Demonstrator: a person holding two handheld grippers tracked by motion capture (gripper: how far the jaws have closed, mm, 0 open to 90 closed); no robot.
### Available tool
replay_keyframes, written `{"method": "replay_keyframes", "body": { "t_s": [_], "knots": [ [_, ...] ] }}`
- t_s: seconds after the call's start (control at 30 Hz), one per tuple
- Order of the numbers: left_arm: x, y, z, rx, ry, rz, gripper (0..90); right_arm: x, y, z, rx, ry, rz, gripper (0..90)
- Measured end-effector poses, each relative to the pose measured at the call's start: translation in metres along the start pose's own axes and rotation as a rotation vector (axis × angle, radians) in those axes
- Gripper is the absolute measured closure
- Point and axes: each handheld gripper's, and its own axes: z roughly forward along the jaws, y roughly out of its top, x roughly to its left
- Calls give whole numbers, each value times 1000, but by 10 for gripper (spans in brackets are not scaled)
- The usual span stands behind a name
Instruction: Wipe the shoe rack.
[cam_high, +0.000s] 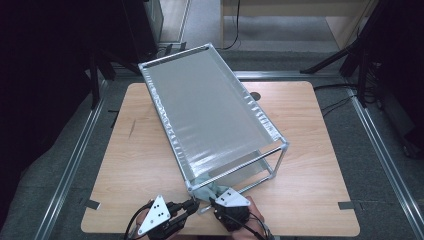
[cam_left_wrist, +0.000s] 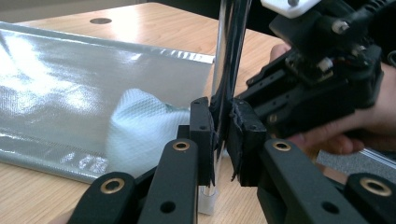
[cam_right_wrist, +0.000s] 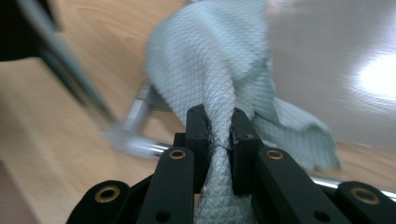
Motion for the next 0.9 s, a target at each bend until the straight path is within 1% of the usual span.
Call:
{"method": "replay_keyframes", "body": {
  "t_s": [0.07, 0.17, 0.23, 0.3, 0.37, 0.4, 0.43, 0.47, 0.5, 0.53, 0.57, 0.6, 0.67, 0.73, 0.8, 0.83, 0.87, 0.9],
  "knots": [
    [0, 0, 0, 0, 1, 0, 815, -12, -1, -6, -2, -32, 18, 820],
    [1, 0, 1, -2, -1, -3, 815, -35, -3, -21, -5, -136, 4, 821],
    [1, 0, 1, -1, 1, -4, 815, -52, -6, -33, -4, -217, 15, 821],
    [1, 0, 1, -2, 1, -4, 815, -71, -9, -47, -14, -269, 71, 821],
    [2, 0, 1, -1, 2, -4, 815, -85, -14, -57, -8, -329, 99, 822],
    [2, 0, 1, -1, 0, -6, 815, -90, -17, -60, 4, -351, 100, 821],
    [2, 0, 2, -1, 0, -6, 814, -93, -21, -60, 26, -354, 104, 818],
    [2, 1, 2, -1, 2, -5, 815, -96, -25, -59, 50, -318, 120, 794],
    [3, 1, 3, -1, 1, -6, 815, -98, -28, -58, 78, -258, 130, 736],
    [3, 1, 3, 0, 1, -6, 814, -99, -29, -58, 94, -214, 120, 663],
    [3, 1, 3, 0, 1, -6, 815, -99, -29, -59, 93, -192, 110, 564],
    [3, 1, 3, 0, 0, -7, 815, -98, -28, -63, 80, -184, 103, 498],
    [3, 1, 3, 0, -3, -6, 814, -98, -24, -72, 25, -185, 108, 444],
    [3, 1, 3, 1, -3, -4, 815, -99, -20, -81, -46, -197, 102, 441],
    [3, 1, 3, 1, -2, -2, 815, -99, -15, -84, -107, -199, 107, 441],
    [3, 1, 3, 1, -2, -2, 815, -99, -13, -82, -121, -191, 114, 437],
    [3, 1, 3, 1, -2, -1, 815, -98, -12, -78, -117, -186, 114, 436],
    [3, 1, 3, 1, -1, 0, 815, -96, -12, -72, -102, -189, 104, 438]
  ]
}}
